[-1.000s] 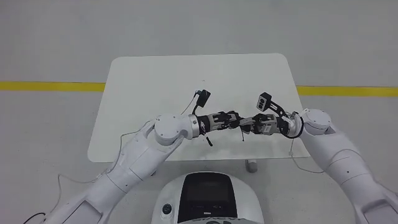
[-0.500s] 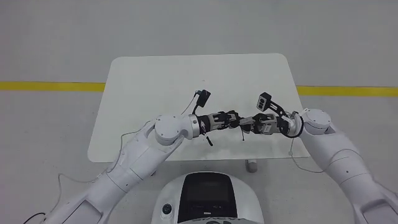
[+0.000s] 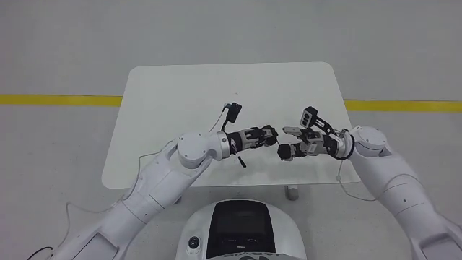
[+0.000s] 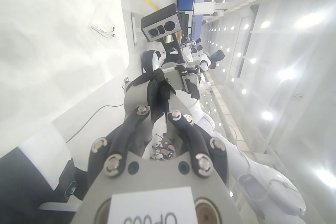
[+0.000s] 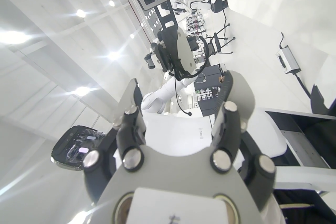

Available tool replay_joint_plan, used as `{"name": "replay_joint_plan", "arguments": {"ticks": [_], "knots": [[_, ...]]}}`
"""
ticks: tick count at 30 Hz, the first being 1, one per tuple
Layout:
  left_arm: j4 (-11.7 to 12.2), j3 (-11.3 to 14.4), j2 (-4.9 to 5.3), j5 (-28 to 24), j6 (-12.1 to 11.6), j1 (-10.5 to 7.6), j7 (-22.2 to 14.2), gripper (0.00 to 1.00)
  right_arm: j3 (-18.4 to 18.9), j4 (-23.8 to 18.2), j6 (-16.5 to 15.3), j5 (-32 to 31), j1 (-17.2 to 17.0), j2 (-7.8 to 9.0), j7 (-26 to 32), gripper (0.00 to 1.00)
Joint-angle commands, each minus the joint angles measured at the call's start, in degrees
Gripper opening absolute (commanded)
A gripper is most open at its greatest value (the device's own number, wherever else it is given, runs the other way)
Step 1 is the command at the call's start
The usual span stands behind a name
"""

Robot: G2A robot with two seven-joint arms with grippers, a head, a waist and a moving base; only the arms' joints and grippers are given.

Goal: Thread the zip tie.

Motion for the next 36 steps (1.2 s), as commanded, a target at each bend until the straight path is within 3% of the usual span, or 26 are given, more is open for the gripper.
{"name": "replay_joint_plan", "arguments": {"ticks": [1,5,9,18,21,25,33,36], "knots": [[-0.25,-0.41,0.08,-0.02,-0.02,0.23,0.80,0.00,0.37,-0.14,-0.15,0.03,-0.26,0.03,-0.31,1.00],[-1.29,-1.67,0.21,-0.15,-0.12,1.18,4.49,0.00,1.43,-0.82,-1.88,-0.15,-1.13,0.07,-2.64,1.00],[-2.25,-2.84,0.22,0.94,0.72,2.52,11.63,0.00,2.66,-1.49,-5.34,-0.39,-2.21,0.01,-7.81,1.00],[-2.27,-2.77,0.19,0.69,0.51,2.78,11.81,0.00,2.68,-1.67,-5.57,-0.58,-2.24,-0.01,-8.19,1.00],[-2.17,-2.75,-0.25,-1.52,-2.85,4.38,15.83,0.00,3.07,-3.79,-12.23,-0.55,-4.09,-0.34,-10.82,1.00],[-1.21,-1.49,-1.32,-2.83,-6.44,4.83,22.50,0.00,3.13,-4.96,-21.26,-0.32,-6.71,-0.92,-12.62,1.00],[2.41,2.26,-3.80,-0.11,-10.47,2.61,33.37,0.00,10.99,-9.99,-21.26,-3.78,-12.00,-3.53,-14.74,1.00],[2.66,2.87,-4.07,1.00,-11.51,2.33,33.93,0.00,10.99,-9.99,-21.26,-3.78,-12.00,-3.53,-14.74,1.00]]}}
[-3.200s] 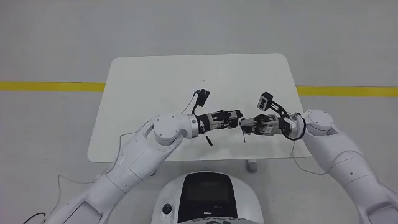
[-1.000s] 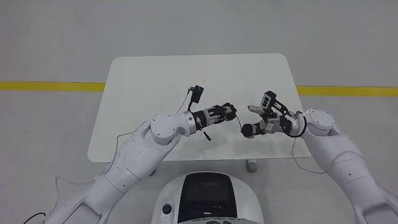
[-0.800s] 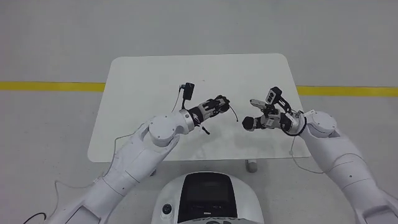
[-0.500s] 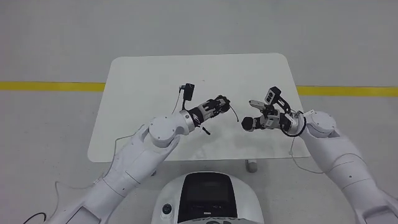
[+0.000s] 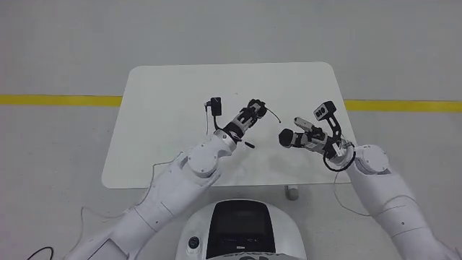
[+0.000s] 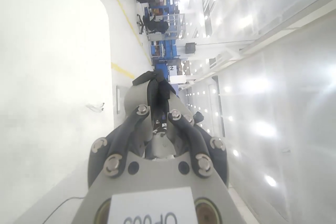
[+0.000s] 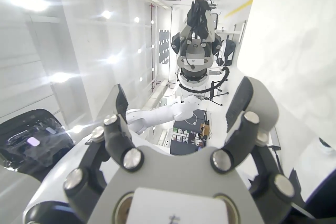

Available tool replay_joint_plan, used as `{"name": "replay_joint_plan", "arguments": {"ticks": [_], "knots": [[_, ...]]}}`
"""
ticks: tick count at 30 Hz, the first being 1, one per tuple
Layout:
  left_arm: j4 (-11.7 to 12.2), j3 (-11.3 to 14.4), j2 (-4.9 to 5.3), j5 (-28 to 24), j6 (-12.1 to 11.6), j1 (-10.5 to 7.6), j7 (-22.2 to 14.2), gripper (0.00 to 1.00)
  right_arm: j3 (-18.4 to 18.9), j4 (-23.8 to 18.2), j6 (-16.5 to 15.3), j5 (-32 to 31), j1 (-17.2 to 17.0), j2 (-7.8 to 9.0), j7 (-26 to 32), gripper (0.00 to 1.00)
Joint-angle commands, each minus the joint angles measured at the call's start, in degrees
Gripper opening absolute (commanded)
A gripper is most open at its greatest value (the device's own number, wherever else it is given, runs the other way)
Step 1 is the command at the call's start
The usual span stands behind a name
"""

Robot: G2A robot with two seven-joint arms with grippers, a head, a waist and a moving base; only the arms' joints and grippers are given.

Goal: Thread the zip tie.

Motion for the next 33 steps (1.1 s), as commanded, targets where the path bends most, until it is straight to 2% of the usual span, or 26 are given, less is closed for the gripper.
{"name": "replay_joint_plan", "arguments": {"ticks": [1,6,9,12,19,22,24,33], "knots": [[-0.01,0.01,0.02,0.03,0.00,0.01,-0.13,0.00,-0.10,0.02,0.00,0.03,0.06,0.04,-0.02,1.00],[-0.01,0.01,0.02,0.03,0.00,0.01,-0.13,0.00,-0.04,0.02,0.00,-0.05,0.04,0.02,-0.60,1.00],[-0.25,-0.02,-0.21,-0.73,-0.73,0.94,0.59,0.00,0.76,-2.28,0.00,-4.58,-0.50,-0.46,-7.72,1.00],[0.00,0.25,-0.64,-0.45,-1.73,1.37,2.36,0.00,1.52,-4.35,0.00,-4.43,-1.92,-1.44,-10.64,1.00],[1.30,0.85,-1.70,-0.10,-2.04,1.37,5.30,0.00,3.74,-4.83,0.00,-4.93,-3.03,-3.94,-11.06,1.00],[1.67,0.86,-2.10,-0.26,-2.51,1.44,6.23,0.00,4.58,-4.17,0.00,-6.08,-3.20,-4.99,-10.39,0.63],[1.93,0.84,-2.34,-0.33,-2.76,1.45,6.38,0.00,5.08,-3.50,0.00,-6.90,-3.24,-5.67,-9.86,0.50],[2.80,0.33,-3.02,-0.71,-2.57,1.55,5.48,0.00,7.87,-1.89,0.00,-8.51,-3.35,-8.28,-7.25,0.42]]}}
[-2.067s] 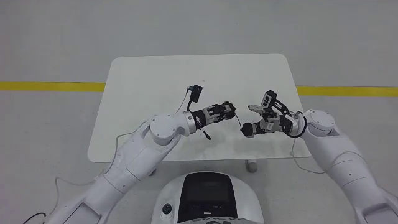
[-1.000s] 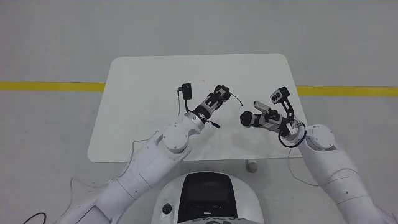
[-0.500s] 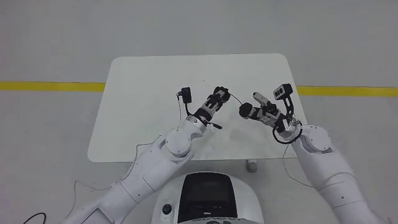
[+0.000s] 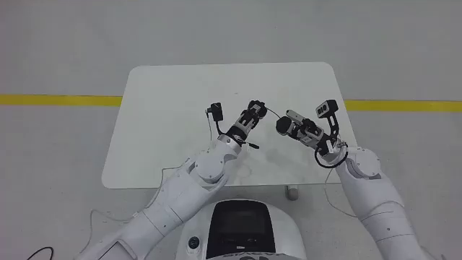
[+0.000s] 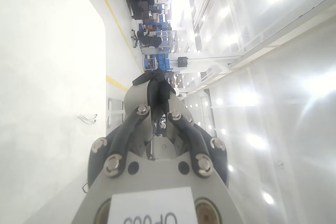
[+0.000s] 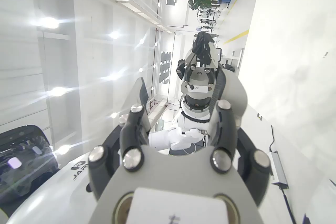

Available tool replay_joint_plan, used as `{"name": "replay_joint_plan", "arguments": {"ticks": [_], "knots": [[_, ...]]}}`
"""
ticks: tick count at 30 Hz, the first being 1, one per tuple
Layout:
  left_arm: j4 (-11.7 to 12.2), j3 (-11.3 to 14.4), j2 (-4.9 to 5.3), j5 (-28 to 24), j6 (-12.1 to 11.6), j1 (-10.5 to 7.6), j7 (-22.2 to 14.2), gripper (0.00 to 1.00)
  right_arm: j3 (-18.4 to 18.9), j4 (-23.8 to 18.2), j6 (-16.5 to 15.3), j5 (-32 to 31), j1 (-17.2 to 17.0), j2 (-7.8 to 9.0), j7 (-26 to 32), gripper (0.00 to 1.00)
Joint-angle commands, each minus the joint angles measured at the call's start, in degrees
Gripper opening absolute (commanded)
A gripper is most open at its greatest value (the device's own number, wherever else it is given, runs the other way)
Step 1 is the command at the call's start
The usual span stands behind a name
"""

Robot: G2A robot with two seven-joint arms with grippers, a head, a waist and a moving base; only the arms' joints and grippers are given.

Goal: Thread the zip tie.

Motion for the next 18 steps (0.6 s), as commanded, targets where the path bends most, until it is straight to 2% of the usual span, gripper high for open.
{"name": "replay_joint_plan", "arguments": {"ticks": [1,13,18], "knots": [[0.06,-0.14,-0.13,-0.01,0.11,0.03,-0.16,0.00,0.73,0.05,0.00,-0.73,-0.13,-0.55,0.33,0.40],[0.74,-0.93,-0.87,0.35,0.52,0.29,-0.56,0.00,4.32,1.29,0.00,-3.84,-0.39,-3.36,3.20,0.30],[0.85,-1.26,-1.13,0.65,0.74,0.43,-0.96,0.00,5.50,1.79,0.00,-4.82,-0.42,-4.37,4.29,0.18]]}}
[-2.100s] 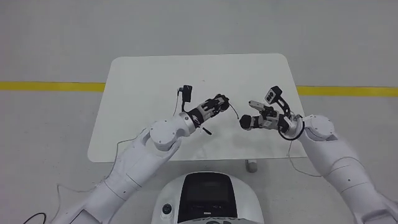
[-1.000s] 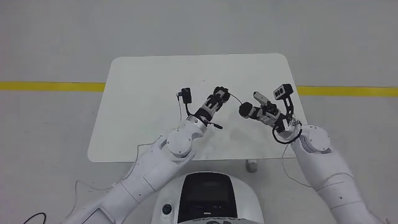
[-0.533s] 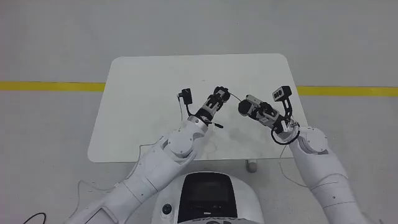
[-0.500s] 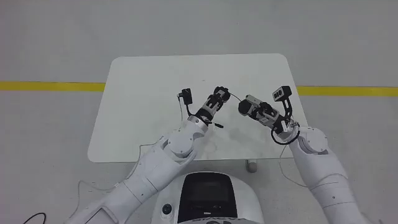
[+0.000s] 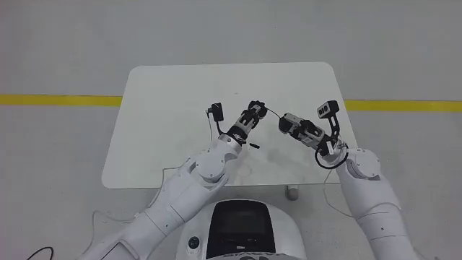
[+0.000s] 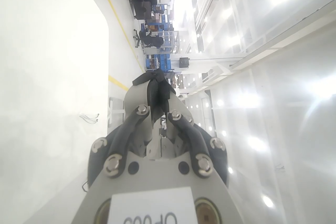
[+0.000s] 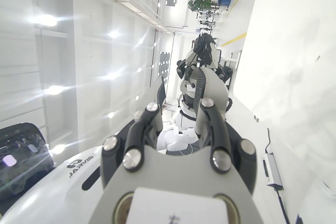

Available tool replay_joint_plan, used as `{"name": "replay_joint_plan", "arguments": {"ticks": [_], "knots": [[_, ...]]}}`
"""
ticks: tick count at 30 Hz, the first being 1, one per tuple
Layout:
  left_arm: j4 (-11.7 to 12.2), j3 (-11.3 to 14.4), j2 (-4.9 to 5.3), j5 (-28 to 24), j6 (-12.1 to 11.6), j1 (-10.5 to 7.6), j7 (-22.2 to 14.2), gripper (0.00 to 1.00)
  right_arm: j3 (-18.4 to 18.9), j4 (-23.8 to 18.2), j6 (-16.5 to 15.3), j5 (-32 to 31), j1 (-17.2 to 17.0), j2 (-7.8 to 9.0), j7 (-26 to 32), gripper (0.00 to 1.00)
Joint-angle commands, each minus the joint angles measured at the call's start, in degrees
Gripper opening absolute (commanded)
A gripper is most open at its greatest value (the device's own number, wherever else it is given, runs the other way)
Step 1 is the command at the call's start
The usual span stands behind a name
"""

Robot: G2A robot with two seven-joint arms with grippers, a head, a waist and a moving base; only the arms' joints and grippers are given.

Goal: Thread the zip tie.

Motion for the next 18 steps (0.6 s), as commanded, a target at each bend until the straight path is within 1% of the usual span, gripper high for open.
{"name": "replay_joint_plan", "arguments": {"ticks": [1,2,9,11,18], "knots": [[0.01,-0.13,-0.09,0.16,0.07,0.04,-0.10,0.00,0.37,0.27,0.00,-0.44,0.04,-0.33,0.30,0.18],[0.01,-0.18,-0.13,0.22,0.10,0.07,-0.13,0.00,0.54,0.35,0.00,-0.64,0.06,-0.49,0.37,0.15],[0.19,-0.56,-0.48,0.66,0.33,0.27,-0.47,0.00,1.83,0.69,0.00,-1.80,0.00,-1.62,1.13,0.13],[0.34,-0.63,-0.59,0.82,0.66,0.27,-0.57,0.00,2.17,0.91,0.00,-2.16,0.03,-1.92,1.29,0.14],[0.40,-0.97,-0.92,1.28,1.12,0.36,-0.84,0.00,2.94,1.38,0.00,-2.90,0.28,-2.86,1.74,0.13]]}}
